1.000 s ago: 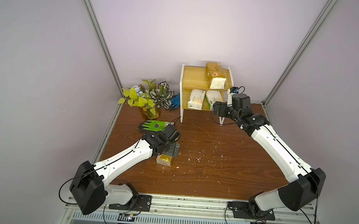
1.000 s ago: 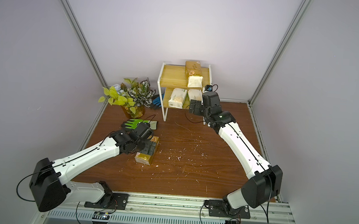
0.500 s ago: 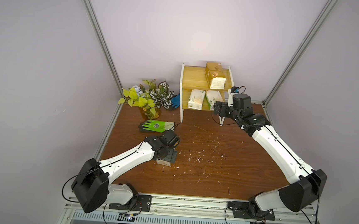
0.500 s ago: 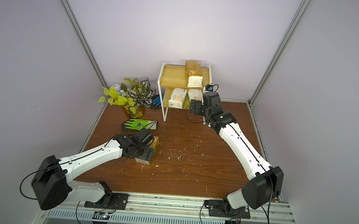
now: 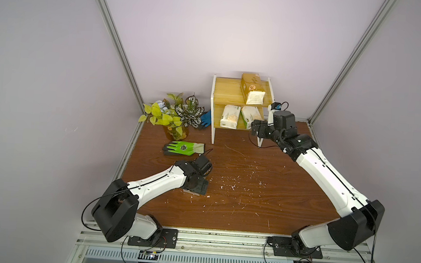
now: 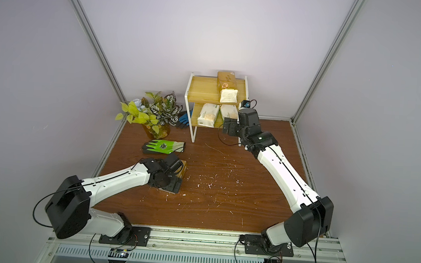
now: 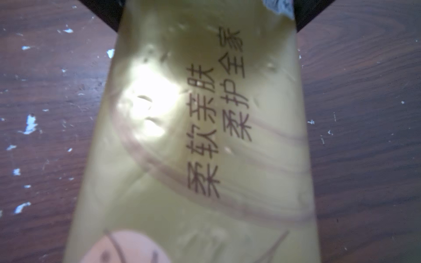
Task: Place the tissue boxes on the shelf by color
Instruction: Pick up the box of tissues from the center of the board.
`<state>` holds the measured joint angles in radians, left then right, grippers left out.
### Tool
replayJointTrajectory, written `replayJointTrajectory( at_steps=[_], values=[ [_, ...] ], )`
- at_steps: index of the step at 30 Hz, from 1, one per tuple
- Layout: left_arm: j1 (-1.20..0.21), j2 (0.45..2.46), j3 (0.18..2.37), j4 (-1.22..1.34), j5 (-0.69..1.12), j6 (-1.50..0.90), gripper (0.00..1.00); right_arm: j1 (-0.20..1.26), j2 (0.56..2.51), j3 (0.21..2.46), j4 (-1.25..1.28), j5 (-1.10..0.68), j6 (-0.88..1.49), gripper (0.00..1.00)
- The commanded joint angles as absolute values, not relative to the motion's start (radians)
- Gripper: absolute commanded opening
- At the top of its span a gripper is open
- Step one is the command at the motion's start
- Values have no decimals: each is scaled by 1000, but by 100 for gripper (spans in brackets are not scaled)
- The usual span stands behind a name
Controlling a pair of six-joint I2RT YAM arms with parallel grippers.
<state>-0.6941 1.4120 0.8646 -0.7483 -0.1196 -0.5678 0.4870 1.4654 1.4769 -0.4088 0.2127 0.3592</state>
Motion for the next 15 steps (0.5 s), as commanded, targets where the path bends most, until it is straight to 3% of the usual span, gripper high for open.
replayJointTrajectory(
  at_steps=[1, 5, 8, 15],
  values=[
    [-703, 1441, 857, -746, -117, -555, 100, 483, 1422, 1480, -396, 240, 346, 100],
    [-703, 1461, 857, -731, -135, -547, 100, 483, 1432, 1480, -396, 244, 351, 99],
    [-703, 1476, 856, -715, -135, -540, 91, 483, 1435, 1482, -390, 235, 357, 99],
    [-701, 1521, 840, -670, -130, -531, 57, 483, 1443, 1495, -389, 218, 357, 99]
  ],
)
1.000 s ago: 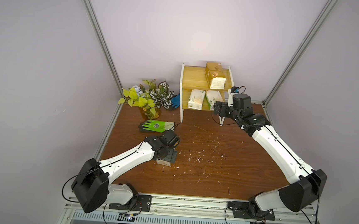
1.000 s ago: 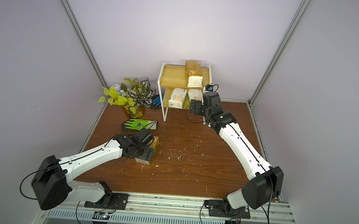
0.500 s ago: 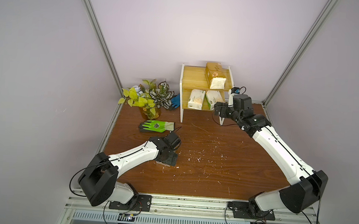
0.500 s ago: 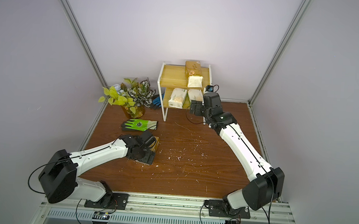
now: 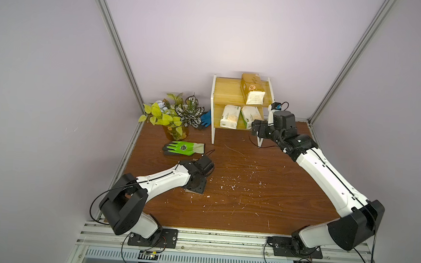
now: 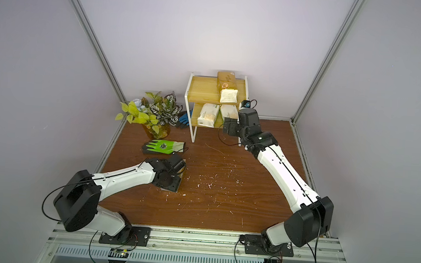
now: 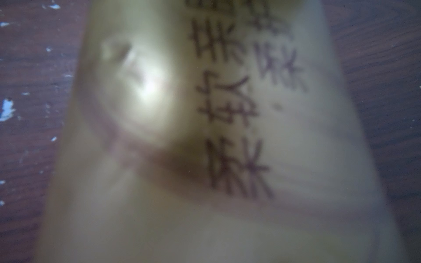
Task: Place the tissue boxes on the shelf by color
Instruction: Pick up the box of tissues from the center of the board.
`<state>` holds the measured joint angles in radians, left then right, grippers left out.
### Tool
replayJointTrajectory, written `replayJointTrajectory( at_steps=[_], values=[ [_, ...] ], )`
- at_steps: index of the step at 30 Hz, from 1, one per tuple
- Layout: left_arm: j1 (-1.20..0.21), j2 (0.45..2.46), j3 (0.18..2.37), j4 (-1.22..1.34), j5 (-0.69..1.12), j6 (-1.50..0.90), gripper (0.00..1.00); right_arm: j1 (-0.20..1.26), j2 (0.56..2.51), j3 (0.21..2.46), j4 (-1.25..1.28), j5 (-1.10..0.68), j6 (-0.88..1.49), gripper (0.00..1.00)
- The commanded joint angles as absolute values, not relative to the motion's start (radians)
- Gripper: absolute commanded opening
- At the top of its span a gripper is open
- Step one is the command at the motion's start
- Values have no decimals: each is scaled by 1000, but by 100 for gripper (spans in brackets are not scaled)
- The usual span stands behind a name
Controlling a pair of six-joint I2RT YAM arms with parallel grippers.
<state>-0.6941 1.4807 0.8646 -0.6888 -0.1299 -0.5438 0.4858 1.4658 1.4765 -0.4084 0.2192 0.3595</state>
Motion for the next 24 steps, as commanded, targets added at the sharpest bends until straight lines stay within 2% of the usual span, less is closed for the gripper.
replayJointTrajectory(
  at_steps=[1, 5, 8, 15, 19, 24],
  values=[
    [-701, 1524, 844, -670, -131, -529, 52, 483, 1446, 1501, -392, 216, 358, 99],
    [-701, 1500, 907, -703, -154, -520, 16, 483, 1456, 1514, -394, 205, 358, 97],
    [-701, 1469, 997, -747, -155, -513, 0, 482, 1461, 1512, -385, 203, 364, 96],
    [-708, 1370, 1194, -748, -94, -473, 0, 483, 1476, 1528, -369, 217, 370, 95],
    [-722, 1307, 1289, -739, -117, -443, 0, 483, 1469, 1538, -345, 256, 353, 95],
    [-722, 1353, 1466, -724, -165, -361, 0, 483, 1470, 1543, -325, 270, 363, 94]
  ],
)
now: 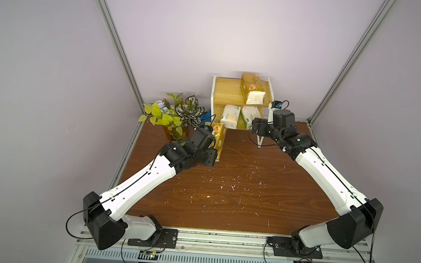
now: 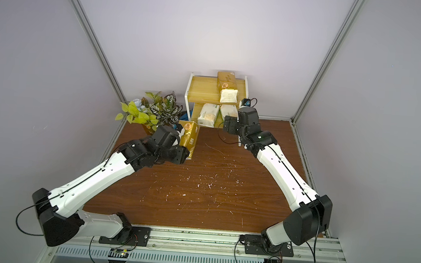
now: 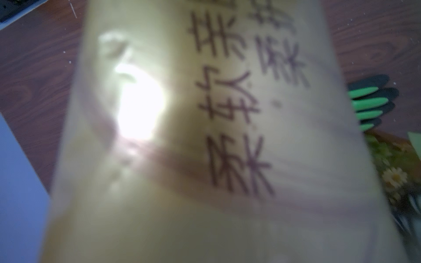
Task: Place the tissue boxes on the shelf by color
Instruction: Pick up the box of tissues from the center of the board, then place a box of tissues on the shelf.
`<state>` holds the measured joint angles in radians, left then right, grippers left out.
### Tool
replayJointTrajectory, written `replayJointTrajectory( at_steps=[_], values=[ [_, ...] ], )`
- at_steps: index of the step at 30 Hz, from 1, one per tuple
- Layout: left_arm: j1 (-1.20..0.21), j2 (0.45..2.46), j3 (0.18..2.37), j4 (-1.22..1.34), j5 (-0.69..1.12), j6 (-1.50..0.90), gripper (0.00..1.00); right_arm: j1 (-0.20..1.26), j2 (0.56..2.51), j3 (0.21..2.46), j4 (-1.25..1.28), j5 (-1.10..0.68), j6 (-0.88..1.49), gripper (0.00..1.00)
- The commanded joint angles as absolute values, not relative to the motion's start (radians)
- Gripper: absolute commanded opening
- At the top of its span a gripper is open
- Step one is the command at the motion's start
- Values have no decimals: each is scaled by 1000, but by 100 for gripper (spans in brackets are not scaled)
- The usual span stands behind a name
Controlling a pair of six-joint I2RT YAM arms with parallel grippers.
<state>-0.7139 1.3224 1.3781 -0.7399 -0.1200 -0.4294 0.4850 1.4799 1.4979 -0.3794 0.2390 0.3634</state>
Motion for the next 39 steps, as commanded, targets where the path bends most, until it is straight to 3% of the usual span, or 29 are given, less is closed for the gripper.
replayJointTrajectory(
  at_steps=[1, 9, 18, 31, 39],
  values=[
    [-722, 1371, 1520, -724, -181, -348, 0, 483, 1470, 1545, -326, 266, 364, 94],
    [-723, 1631, 1917, -714, -378, -219, 0, 484, 1416, 1512, -327, 304, 367, 93],
    [-722, 1877, 2290, -713, -423, -133, 0, 485, 1301, 1408, -341, 368, 365, 92],
    [-687, 1977, 2383, -666, -455, -182, 0, 484, 1246, 1355, -370, 387, 380, 91],
    [-651, 2034, 2405, -650, -451, -221, 7, 485, 1227, 1345, -411, 395, 376, 90]
  ],
)
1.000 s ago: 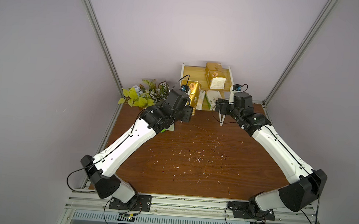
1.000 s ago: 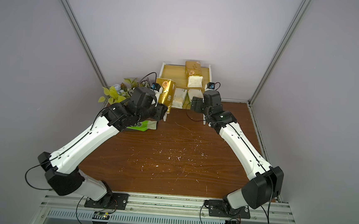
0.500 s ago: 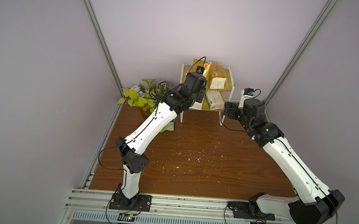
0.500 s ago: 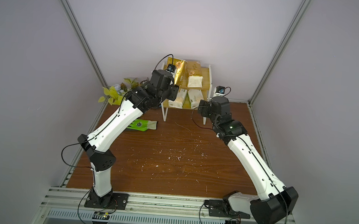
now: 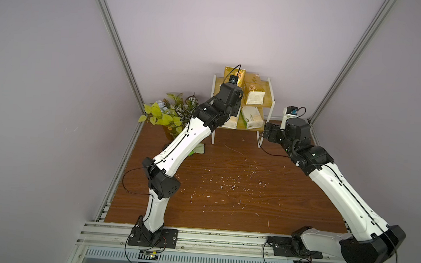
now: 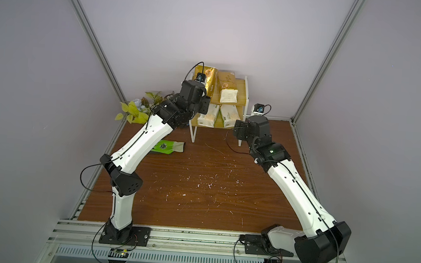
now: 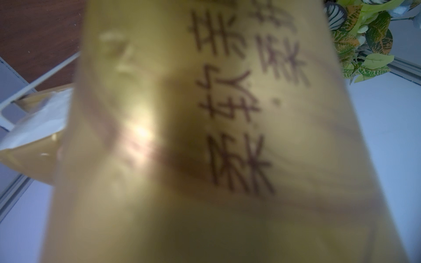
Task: Place the tissue boxes on the shelf by color
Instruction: Place a box of tissues on the shelf.
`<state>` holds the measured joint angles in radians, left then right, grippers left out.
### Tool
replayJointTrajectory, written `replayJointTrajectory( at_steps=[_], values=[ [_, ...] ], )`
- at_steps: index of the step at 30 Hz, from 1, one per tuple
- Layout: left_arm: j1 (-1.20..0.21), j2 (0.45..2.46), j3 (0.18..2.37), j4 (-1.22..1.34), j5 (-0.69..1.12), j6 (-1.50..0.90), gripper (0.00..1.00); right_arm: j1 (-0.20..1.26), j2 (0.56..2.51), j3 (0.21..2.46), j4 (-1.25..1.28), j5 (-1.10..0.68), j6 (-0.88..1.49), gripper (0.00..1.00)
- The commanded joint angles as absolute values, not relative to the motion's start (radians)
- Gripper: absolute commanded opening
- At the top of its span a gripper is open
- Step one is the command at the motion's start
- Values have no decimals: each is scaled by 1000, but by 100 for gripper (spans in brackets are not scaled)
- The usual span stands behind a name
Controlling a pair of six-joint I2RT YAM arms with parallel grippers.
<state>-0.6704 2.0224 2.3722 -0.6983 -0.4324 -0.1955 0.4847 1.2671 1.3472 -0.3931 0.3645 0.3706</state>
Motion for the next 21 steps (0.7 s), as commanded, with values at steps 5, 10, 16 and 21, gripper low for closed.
replayJointTrajectory(
  at_steps=[5, 10, 16, 21],
  values=[
    [-638, 2072, 2430, -647, -431, -246, 8, 484, 1215, 1336, -435, 405, 359, 90],
    [-635, 2102, 2440, -640, -402, -262, 24, 483, 1208, 1327, -440, 412, 356, 90],
    [-630, 2119, 2451, -611, -380, -261, 56, 483, 1201, 1324, -443, 422, 356, 90],
    [-628, 2128, 2456, -572, -372, -249, 80, 483, 1202, 1324, -452, 415, 363, 89]
  ],
)
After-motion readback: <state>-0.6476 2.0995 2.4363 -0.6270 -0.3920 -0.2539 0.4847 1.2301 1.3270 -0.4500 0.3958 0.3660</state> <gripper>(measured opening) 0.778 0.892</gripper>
